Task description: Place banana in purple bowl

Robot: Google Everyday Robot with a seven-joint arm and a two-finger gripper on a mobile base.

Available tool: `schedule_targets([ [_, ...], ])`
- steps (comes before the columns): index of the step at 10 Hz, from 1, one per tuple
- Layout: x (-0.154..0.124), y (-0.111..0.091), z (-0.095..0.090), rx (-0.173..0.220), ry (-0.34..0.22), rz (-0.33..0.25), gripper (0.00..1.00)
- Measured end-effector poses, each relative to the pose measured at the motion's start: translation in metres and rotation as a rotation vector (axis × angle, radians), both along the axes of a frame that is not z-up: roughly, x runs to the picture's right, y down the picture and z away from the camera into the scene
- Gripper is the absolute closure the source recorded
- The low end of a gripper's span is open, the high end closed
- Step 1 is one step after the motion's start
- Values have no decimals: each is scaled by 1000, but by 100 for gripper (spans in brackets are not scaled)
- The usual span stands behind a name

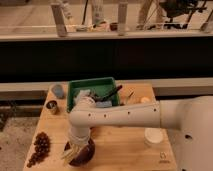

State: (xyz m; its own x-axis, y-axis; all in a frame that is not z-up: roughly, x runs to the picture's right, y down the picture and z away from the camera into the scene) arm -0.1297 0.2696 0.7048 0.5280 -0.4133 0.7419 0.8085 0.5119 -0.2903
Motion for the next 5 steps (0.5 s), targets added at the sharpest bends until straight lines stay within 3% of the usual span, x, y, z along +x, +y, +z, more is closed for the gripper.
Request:
schedule_targets([
  [4,22,-13,8,-13,21,93,20],
  [5,29,-17,10,-39,9,130,20],
])
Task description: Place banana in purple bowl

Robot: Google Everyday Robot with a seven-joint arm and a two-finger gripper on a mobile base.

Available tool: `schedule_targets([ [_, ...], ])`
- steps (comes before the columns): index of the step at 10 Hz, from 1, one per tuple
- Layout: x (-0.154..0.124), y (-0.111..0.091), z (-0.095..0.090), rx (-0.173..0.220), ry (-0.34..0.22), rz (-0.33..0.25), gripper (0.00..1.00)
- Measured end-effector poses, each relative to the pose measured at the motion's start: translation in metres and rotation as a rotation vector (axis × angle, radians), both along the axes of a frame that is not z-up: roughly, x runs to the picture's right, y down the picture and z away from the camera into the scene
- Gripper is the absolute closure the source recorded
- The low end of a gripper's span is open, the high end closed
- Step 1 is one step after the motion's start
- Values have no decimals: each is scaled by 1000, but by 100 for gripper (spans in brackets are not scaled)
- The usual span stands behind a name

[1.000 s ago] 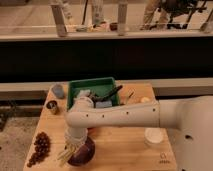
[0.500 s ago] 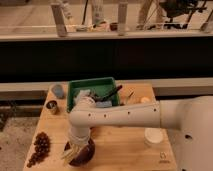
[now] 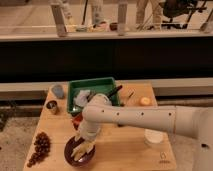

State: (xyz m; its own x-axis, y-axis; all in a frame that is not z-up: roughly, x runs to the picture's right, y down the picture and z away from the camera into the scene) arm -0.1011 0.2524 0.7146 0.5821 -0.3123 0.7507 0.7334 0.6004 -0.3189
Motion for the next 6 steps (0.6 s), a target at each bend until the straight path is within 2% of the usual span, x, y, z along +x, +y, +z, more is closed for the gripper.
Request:
schedule_targets([
  [1,6,-5,3,-20,16,43,20],
  [4,41,-31,15,-37,175,204,20],
  [5,45,-36,17,-31,203,236,20],
  [6,45,-37,17,-27,209,240,20],
])
